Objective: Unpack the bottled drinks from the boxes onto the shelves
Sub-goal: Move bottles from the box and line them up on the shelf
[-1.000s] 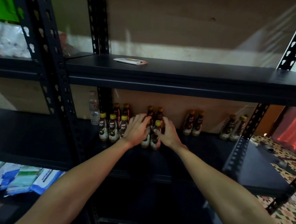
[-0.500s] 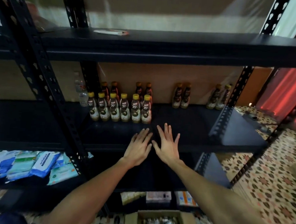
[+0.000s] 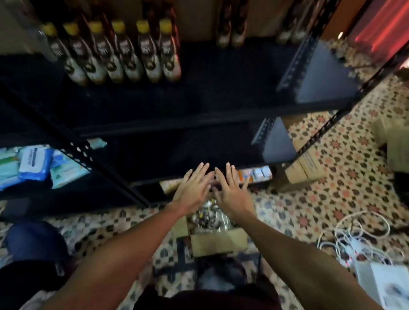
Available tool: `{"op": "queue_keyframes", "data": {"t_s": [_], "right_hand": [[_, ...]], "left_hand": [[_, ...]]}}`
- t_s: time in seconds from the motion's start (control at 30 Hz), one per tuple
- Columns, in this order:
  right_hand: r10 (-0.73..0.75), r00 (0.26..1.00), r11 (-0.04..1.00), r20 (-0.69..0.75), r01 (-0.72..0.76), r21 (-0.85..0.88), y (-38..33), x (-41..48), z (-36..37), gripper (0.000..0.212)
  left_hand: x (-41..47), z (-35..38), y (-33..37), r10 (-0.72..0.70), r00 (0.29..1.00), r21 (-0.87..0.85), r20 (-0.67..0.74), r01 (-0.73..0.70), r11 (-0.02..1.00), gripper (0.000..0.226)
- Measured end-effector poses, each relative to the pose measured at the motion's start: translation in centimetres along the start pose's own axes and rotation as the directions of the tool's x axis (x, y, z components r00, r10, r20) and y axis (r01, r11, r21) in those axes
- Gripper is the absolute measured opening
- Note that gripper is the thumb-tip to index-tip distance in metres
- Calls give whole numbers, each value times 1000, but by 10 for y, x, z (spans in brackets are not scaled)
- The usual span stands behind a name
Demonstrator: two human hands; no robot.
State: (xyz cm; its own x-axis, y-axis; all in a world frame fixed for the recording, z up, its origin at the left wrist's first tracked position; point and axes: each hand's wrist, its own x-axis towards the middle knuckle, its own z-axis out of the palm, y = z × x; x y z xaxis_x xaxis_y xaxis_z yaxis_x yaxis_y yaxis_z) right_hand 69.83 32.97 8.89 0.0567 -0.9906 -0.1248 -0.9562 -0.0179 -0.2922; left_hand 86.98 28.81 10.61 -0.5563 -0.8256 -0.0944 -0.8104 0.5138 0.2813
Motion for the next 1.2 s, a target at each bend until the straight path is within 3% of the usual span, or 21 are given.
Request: {"op": "queue_keyframes", "data": {"t_s": [0.13, 0.33, 0.47, 0.57, 0.73, 0.9, 1.2], "right_hand": [[54, 991, 986, 123, -73, 150, 25, -32, 47, 66], [84, 947, 963, 310, -157, 217, 78, -52, 119, 63], [136, 884, 922, 447, -278, 269, 115, -48, 173, 62], [114, 843, 922, 525, -287, 261, 140, -32, 218, 59], [100, 835, 913, 541, -293, 283, 172, -3, 303, 45], [69, 806, 906, 588, -297, 300, 195, 24, 385, 47], [119, 752, 891, 648, -369, 265, 209, 81, 516, 39]], "left_hand": [[-6, 53, 5, 11, 990, -84, 143, 1, 997, 50], [-4, 146, -3, -54, 953, -155, 297, 104, 983, 55], [6, 224, -15, -106, 880, -178, 462, 209, 962, 51], [14, 279, -28, -141, 863, -200, 485, 266, 943, 47], [27, 368, -53, -250, 815, -175, 522, 390, 904, 38], [40, 449, -91, -427, 730, -167, 534, 585, 794, 33], [68, 563, -147, -430, 664, -59, 612, 580, 813, 30]]}}
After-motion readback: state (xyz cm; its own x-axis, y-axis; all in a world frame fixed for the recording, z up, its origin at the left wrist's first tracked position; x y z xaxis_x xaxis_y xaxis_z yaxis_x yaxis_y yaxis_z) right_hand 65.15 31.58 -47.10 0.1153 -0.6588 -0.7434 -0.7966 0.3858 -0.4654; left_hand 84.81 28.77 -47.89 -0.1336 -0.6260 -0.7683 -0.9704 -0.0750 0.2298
